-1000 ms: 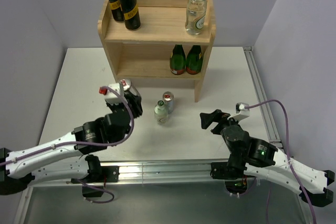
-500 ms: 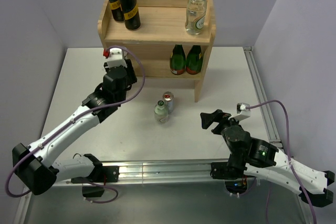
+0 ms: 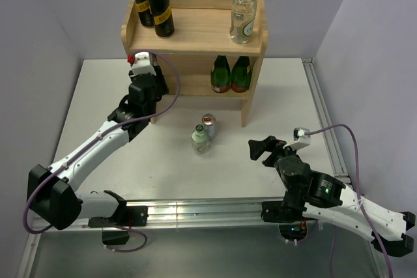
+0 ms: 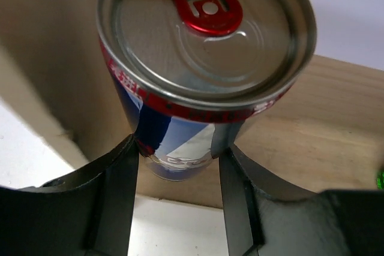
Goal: Place and organize the beverage onto the shelf
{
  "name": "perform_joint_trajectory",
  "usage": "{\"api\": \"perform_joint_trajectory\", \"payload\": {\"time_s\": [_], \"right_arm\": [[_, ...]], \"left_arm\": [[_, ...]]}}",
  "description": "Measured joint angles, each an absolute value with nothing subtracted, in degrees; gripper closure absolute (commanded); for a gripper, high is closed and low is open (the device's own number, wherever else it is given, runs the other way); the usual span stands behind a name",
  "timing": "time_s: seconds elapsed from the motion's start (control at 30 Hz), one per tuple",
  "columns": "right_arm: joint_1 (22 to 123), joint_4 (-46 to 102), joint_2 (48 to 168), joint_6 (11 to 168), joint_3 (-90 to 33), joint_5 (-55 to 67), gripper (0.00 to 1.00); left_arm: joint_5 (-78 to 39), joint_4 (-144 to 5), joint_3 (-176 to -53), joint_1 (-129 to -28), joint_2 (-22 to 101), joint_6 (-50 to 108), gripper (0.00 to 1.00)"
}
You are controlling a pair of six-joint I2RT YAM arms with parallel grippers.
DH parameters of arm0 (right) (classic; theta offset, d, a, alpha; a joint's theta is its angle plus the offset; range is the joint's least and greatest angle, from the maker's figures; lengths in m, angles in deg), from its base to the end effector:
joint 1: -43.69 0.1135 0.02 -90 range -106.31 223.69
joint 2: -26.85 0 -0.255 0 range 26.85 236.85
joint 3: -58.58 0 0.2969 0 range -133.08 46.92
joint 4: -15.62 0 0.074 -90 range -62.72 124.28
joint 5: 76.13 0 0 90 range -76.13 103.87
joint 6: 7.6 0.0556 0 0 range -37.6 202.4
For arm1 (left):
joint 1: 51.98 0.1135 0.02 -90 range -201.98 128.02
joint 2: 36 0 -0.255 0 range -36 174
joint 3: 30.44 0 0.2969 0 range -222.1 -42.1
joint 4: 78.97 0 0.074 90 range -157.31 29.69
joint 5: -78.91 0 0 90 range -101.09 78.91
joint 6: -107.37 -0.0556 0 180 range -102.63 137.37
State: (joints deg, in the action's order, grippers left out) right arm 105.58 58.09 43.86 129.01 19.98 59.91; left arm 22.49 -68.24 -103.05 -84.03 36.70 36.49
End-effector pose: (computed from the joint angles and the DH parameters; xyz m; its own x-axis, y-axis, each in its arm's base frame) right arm 0.1095 0.1200 0.2572 -0.3300 0.4528 -0.8283 -0.0809 0.8607 0.5027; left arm 0.3208 -0.1646 0.3339 -0.1443 -0.2316 -0.9620 -0.0695 0.9722 -0.2236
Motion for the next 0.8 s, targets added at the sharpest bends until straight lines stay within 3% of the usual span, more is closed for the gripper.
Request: {"api": "perform_joint_trajectory", "payload": {"time_s": [0.23,0.33,0.43,0.47,0.53,0.63,0.7,0.8], "right_arm": [[105.6,58.1,43.9,129.0,20.0,59.9,0.0],[105.6,58.1,44.0,129.0,20.0,59.9,0.0],[105.6,58.1,44.1,129.0,20.0,59.9,0.0],[105.6,58.1,44.1,129.0,20.0,59.9,0.0],[105.6,58.1,44.3,129.0,20.0,59.9,0.0],[105.6,58.0,44.3,129.0,20.0,59.9,0.0],[105.6,58.0,44.3,129.0,20.0,59.9,0.0],[105.6,58.0,44.3,129.0,20.0,59.9,0.0]], "left_arm": [[22.4,-69.8,-101.9,-83.8,40.5,36.5,0.99],[22.8,-70.6,-101.7,-83.8,40.8,36.6,0.86],[23.2,-71.2,-101.4,-83.8,40.8,36.6,0.57],[23.3,-71.3,-101.3,-83.8,40.8,36.7,0.41],[23.5,-71.5,-101.1,-83.8,40.8,36.6,0.27],[23.7,-72.2,-100.6,-83.8,40.8,37.1,0.2],[23.6,-72.3,-100.4,-84.0,40.7,37.1,0.08],[23.1,-72.3,-100.4,-84.4,40.6,37.6,0.04]]}}
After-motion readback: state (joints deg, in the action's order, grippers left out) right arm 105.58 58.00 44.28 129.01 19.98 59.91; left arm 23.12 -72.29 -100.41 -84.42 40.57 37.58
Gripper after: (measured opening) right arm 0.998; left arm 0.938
